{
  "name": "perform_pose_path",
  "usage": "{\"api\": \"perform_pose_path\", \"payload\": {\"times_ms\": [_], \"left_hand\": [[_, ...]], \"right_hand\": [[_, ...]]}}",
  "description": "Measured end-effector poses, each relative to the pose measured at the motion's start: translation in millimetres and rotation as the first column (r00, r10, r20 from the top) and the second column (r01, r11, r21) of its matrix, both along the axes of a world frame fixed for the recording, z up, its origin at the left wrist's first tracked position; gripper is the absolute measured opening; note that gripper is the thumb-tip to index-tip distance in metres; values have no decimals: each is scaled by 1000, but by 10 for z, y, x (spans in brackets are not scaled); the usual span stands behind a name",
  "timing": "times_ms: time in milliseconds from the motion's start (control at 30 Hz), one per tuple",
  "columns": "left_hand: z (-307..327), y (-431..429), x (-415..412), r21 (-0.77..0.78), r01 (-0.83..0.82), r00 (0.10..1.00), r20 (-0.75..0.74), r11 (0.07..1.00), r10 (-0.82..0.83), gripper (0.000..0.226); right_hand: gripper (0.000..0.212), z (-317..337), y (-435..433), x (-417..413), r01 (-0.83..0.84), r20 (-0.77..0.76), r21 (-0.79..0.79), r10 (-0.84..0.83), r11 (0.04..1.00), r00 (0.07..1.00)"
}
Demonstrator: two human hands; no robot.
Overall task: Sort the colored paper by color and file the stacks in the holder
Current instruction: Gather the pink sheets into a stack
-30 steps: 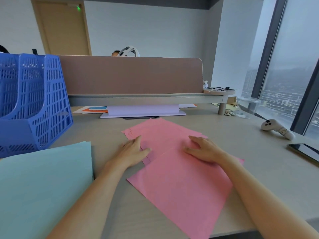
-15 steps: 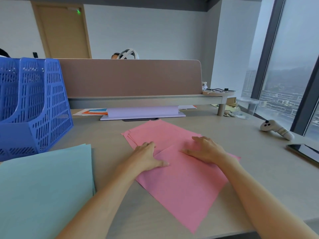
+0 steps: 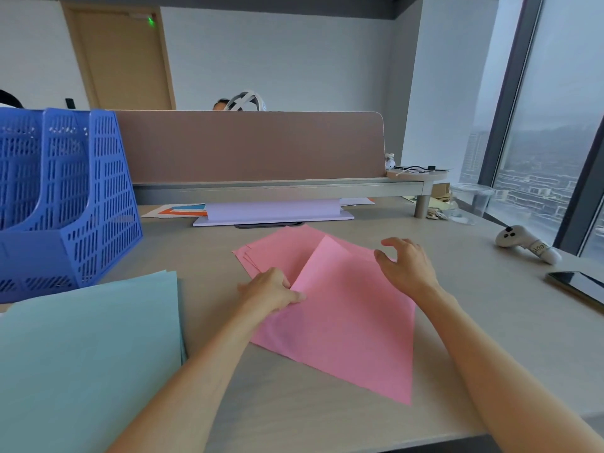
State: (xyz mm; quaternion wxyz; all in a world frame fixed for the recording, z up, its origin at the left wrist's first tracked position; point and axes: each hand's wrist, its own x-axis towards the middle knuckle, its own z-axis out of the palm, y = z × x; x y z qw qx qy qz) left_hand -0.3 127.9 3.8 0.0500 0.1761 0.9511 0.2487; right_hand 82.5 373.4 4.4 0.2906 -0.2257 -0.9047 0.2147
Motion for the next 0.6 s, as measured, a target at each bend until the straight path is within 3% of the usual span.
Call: {"api": "perform_pose_path", "payload": {"times_ms": [100,200,433,533,600], "left_hand": [[23,-33,27,68,-30,999,-42,997,33,18],[4,-68,-43,139,-68,997,-34,988,74,25],[22,-146,-118,140,-117,992,-39,983,123,28],[8,-153,-121,100,-119,989,-77,988,127,22],[7,-158,-128,34,-160,966,-198,987,164,24]], "right_hand": [[36,9,24,-10,23,-57,-62,-26,998,998],[35,-8,32,-24,38,-68,-104,-45,994,997],[37,-83,35,-59,12,-3,-135,-13,991,1000],[48,-114,28,-134,38,187,-169,-6,985,982],[61,-93,39,-206,62,362,-82,-28,995,932]]}}
